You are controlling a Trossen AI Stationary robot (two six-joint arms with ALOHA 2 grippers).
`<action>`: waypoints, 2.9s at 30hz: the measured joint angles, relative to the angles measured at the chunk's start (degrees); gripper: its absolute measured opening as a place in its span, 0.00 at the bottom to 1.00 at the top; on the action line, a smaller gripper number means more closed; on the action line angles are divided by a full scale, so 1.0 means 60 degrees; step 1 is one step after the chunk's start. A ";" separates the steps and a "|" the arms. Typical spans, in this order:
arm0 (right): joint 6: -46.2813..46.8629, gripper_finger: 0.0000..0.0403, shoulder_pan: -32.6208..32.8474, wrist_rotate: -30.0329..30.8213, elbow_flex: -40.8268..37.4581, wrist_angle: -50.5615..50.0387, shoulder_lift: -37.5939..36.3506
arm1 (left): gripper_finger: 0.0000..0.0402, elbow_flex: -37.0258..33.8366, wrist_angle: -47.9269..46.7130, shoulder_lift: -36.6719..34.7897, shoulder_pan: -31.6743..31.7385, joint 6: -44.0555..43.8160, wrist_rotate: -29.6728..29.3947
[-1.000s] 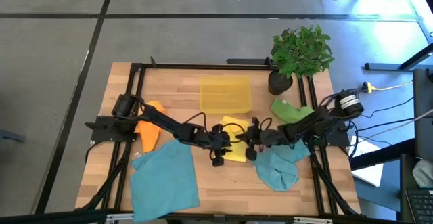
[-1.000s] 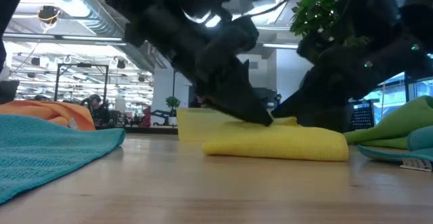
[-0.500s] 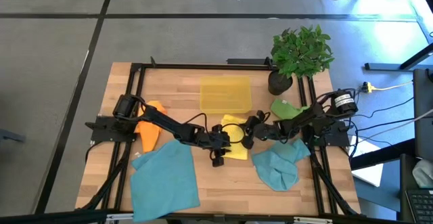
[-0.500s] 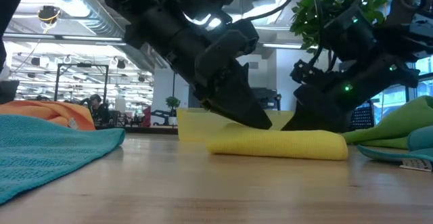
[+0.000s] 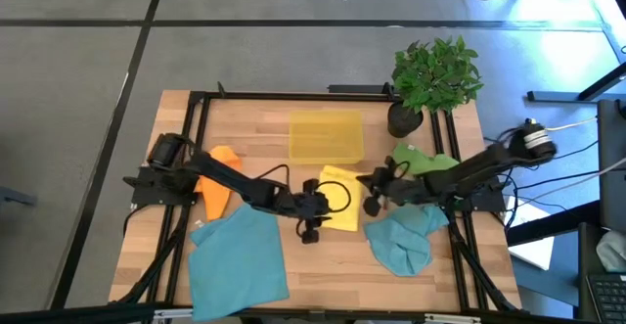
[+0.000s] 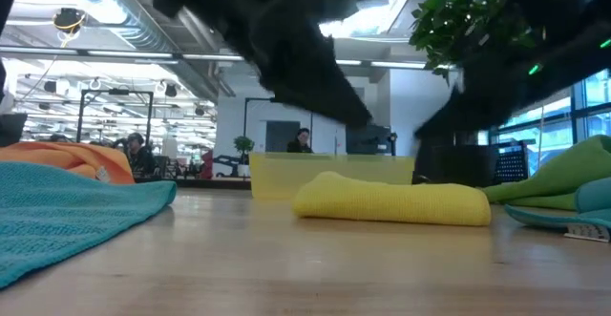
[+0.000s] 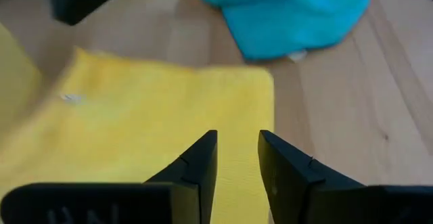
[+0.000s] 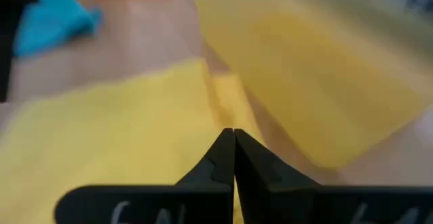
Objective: Fold microfiber towels
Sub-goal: Fold the yellow microfiber towel
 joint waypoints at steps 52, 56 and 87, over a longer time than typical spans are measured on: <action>-0.4005 0.05 0.0576 -0.1063 -0.1432 0.5215 -0.1268 | 0.25 -0.4797 0.8455 -0.2418 -0.0359 0.1521 0.0268; -0.4448 0.05 0.0576 -0.1063 -0.1432 0.5591 -0.1270 | 0.25 -0.4797 0.8559 -0.2418 -0.0207 0.1952 -0.0239; -0.4719 0.05 0.0321 -0.1249 -0.1425 0.6427 -0.1279 | 0.25 -0.4793 0.9097 -0.2415 0.0656 0.1382 0.0939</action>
